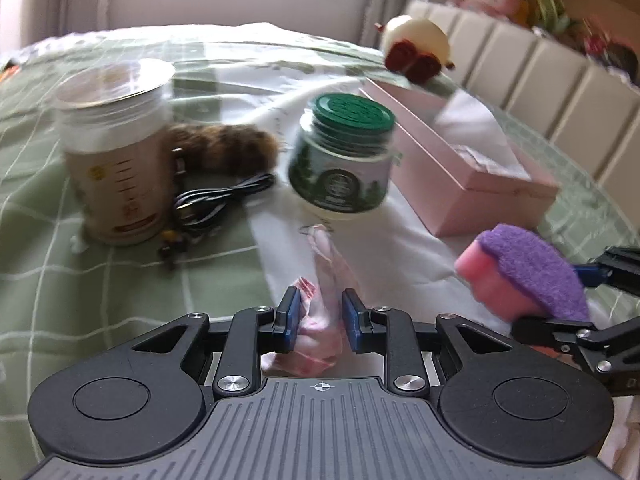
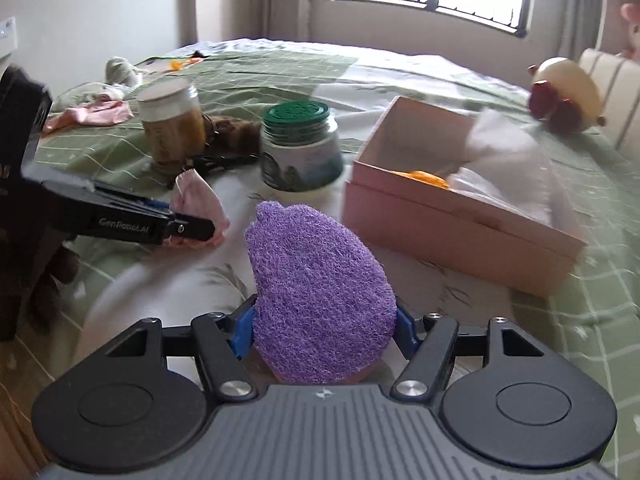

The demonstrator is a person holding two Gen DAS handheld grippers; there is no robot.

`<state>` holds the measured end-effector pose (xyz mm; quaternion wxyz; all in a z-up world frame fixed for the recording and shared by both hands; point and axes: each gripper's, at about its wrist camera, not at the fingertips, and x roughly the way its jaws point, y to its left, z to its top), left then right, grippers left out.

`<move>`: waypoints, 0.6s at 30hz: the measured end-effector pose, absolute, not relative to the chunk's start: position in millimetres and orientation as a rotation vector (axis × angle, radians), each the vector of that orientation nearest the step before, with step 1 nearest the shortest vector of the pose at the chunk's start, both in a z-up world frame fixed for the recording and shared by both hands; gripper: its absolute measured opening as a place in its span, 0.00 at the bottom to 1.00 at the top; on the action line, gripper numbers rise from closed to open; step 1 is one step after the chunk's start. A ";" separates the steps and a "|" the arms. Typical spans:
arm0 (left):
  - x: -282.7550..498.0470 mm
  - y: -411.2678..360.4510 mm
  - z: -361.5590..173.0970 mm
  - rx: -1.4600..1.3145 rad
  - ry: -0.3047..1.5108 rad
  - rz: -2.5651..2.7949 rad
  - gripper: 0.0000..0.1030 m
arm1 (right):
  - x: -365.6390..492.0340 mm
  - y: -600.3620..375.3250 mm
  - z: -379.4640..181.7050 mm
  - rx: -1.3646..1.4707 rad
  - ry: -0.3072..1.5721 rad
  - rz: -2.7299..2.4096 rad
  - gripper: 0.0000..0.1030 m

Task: Organize soft objects
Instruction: 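Grasp the sponge with the right tool while the left tool grasps the pink cloth, then carry the sponge and cloth over the pink box and release both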

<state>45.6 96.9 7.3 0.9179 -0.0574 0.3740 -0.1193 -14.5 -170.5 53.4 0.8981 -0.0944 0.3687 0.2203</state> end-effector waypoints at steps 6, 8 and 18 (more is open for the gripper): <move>46.4 66.2 5.5 0.024 0.783 -0.205 0.26 | -35.9 -191.3 43.8 -0.170 0.752 0.427 0.64; 46.7 63.8 5.6 0.020 0.787 -0.179 0.25 | -38.7 -195.5 41.1 -0.160 0.761 0.418 0.64; 25.4 42.2 17.4 -0.074 0.781 -0.198 0.14 | -49.2 -233.3 57.5 -0.105 0.697 0.387 0.64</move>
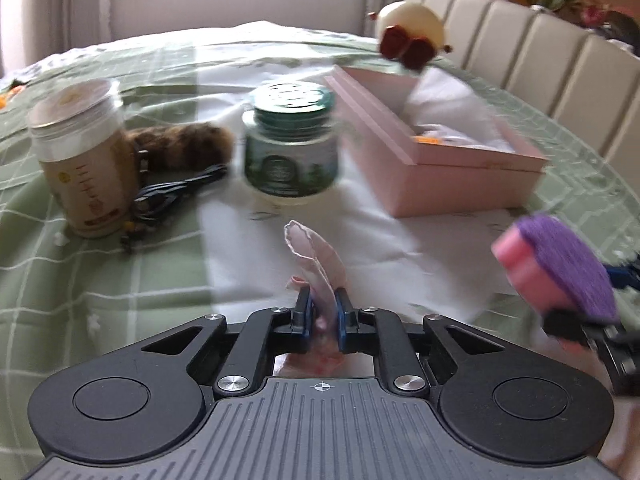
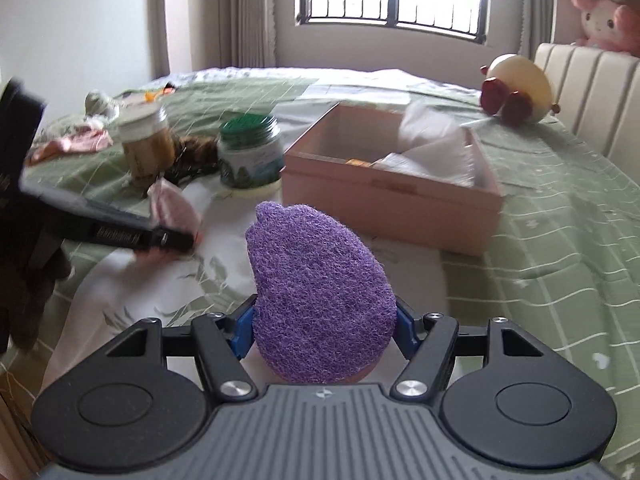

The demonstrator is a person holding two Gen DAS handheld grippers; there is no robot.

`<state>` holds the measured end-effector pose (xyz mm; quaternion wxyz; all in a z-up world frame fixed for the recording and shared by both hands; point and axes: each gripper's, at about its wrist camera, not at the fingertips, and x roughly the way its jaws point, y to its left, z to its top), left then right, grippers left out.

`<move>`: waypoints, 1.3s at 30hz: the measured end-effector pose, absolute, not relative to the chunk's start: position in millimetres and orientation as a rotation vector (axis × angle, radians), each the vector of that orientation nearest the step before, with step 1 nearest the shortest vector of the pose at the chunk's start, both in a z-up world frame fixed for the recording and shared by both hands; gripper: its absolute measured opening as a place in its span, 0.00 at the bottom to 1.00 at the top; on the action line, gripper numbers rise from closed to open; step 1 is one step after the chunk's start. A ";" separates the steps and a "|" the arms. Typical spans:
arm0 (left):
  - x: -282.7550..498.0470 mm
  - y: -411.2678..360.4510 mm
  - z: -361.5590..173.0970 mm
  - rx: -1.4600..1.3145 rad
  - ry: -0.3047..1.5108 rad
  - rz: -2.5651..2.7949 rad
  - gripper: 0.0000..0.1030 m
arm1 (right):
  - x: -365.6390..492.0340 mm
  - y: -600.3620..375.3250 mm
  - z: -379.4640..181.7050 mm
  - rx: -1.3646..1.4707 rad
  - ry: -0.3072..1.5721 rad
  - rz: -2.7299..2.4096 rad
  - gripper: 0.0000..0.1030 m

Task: Organize soft objects
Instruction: 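Carry the sponge and cloth over the pink box and release both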

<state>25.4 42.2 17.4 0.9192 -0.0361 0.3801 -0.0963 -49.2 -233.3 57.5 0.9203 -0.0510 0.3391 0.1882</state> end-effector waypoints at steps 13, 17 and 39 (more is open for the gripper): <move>39.4 -18.8 81.3 -0.110 0.626 -0.391 0.14 | -25.4 -277.4 99.8 -0.042 0.603 0.351 0.64; 70.2 -29.1 98.2 -0.144 0.589 -0.421 0.14 | 3.3 -293.0 122.6 -0.025 0.567 0.366 0.65; 193.1 -42.6 51.9 0.038 0.754 -0.388 0.16 | 231.1 -230.2 71.9 0.098 0.994 0.473 0.65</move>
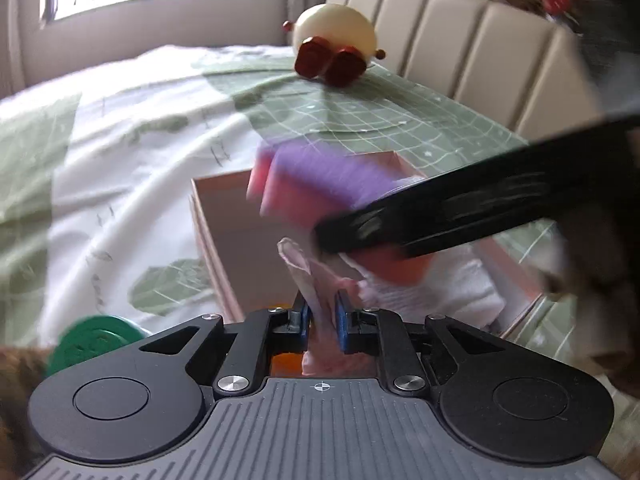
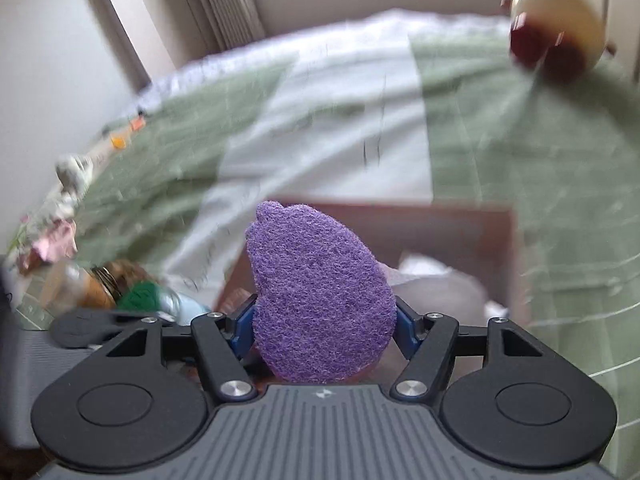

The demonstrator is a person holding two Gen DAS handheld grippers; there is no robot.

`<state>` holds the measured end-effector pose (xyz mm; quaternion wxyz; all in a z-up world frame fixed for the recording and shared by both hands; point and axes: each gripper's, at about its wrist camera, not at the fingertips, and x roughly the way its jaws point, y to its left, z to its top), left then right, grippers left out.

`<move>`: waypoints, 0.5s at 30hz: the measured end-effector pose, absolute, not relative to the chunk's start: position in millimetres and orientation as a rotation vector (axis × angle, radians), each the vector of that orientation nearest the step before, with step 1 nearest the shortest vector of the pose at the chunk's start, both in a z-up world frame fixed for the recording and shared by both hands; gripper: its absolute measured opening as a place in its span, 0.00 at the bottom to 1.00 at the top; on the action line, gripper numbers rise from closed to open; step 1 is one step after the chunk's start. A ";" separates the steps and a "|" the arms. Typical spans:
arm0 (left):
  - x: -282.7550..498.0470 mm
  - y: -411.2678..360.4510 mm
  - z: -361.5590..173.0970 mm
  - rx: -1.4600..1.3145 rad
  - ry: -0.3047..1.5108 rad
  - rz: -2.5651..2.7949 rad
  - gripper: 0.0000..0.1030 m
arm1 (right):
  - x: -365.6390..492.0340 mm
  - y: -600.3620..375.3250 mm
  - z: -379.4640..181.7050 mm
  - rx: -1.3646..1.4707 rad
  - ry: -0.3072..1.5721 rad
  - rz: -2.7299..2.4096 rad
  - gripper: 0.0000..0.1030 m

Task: Organize soft objects
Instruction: 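Carry the sponge and cloth over the pink box and release both, then move the left tool to the black cable and grasp it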

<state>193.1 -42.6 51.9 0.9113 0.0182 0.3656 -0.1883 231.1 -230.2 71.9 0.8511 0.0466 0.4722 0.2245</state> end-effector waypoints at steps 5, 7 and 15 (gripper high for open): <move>182.7 -31.7 60.2 0.046 0.712 -0.373 0.15 | 232.8 -224.0 42.2 0.006 1.044 0.370 0.65; 180.6 -30.5 65.9 0.036 0.692 -0.380 0.15 | 229.4 -230.0 45.6 0.036 1.040 0.356 0.65; 167.4 -28.6 88.1 0.013 0.638 -0.399 0.15 | 203.4 -252.5 84.8 0.108 0.989 0.370 0.67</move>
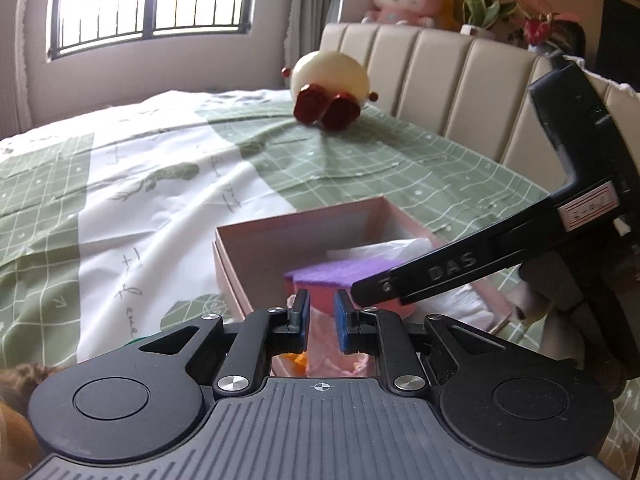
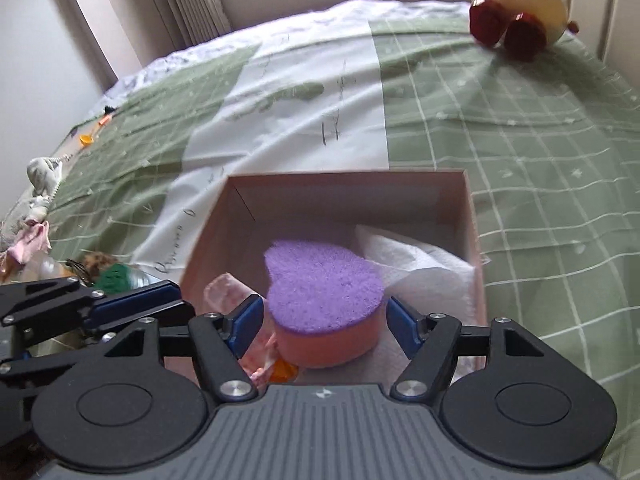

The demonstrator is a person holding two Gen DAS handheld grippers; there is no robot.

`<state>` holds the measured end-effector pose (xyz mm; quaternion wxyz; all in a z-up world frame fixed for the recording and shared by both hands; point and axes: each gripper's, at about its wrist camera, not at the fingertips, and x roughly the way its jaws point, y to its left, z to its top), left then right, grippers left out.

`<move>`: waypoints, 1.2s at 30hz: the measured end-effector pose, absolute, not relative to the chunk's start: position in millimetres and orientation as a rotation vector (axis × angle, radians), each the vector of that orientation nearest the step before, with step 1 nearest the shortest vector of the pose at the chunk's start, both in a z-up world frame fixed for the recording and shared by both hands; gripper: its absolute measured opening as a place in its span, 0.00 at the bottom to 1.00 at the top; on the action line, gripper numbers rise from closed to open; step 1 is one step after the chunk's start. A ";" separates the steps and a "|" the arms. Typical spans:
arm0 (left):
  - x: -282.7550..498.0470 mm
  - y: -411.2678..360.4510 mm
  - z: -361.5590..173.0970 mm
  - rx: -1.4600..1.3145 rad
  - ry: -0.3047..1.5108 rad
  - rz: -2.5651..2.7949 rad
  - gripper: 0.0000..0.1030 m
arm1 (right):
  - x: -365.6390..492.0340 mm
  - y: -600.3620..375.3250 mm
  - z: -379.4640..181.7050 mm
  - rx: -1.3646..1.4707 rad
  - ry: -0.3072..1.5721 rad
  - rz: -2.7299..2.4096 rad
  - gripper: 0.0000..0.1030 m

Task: Organize soft objects
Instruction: 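Move the left tool to the black cable and grasp it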

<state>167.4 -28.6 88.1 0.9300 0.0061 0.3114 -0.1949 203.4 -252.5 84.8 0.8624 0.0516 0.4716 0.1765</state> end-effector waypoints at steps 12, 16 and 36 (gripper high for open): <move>122.2 83.4 139.5 -0.147 0.497 -0.236 0.16 | 139.0 -214.8 162.4 -0.051 0.713 0.406 0.71; 122.0 134.4 134.9 -0.213 0.538 -0.155 0.16 | 128.2 -185.2 162.3 -0.049 0.716 0.512 0.71; 124.9 88.3 24.1 0.368 0.798 -0.166 0.26 | 104.4 -158.5 113.4 -0.146 0.813 0.687 0.71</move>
